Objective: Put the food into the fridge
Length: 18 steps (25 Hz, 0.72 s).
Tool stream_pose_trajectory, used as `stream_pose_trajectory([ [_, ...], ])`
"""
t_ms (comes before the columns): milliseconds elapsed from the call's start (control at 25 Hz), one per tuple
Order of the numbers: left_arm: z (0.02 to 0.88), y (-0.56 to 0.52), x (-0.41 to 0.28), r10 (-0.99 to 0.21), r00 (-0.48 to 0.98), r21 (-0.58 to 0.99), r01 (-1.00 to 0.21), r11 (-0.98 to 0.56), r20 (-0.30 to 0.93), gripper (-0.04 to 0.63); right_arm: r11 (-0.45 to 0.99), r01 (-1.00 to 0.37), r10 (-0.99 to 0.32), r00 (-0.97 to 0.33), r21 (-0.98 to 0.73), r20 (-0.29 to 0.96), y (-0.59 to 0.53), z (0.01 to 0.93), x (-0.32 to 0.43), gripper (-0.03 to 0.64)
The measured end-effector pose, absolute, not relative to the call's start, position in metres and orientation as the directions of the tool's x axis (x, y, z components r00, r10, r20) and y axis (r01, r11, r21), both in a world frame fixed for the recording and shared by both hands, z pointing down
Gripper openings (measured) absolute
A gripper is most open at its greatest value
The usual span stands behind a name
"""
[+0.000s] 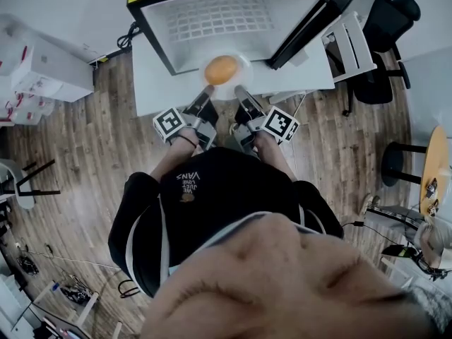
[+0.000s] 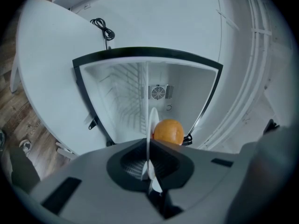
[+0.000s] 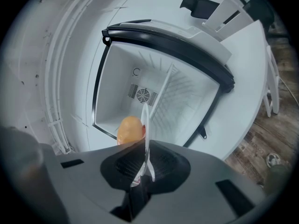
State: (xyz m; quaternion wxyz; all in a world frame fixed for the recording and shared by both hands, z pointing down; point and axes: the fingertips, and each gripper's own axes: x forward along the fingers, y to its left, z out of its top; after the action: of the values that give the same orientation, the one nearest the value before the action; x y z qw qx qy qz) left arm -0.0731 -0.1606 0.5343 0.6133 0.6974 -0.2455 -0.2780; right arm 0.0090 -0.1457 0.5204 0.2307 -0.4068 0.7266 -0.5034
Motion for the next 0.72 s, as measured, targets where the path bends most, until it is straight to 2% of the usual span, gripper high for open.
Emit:
stream_pose_trajectory([
  [720, 0.524, -0.196, -0.057, -0.729, 0.679, 0.992, -0.007, -0.126, -0.087, 0.023, 0.189, -0.345, -0.789, -0.61, -0.919, 0.067, -0.186, 0.509, 0.027, 0.028],
])
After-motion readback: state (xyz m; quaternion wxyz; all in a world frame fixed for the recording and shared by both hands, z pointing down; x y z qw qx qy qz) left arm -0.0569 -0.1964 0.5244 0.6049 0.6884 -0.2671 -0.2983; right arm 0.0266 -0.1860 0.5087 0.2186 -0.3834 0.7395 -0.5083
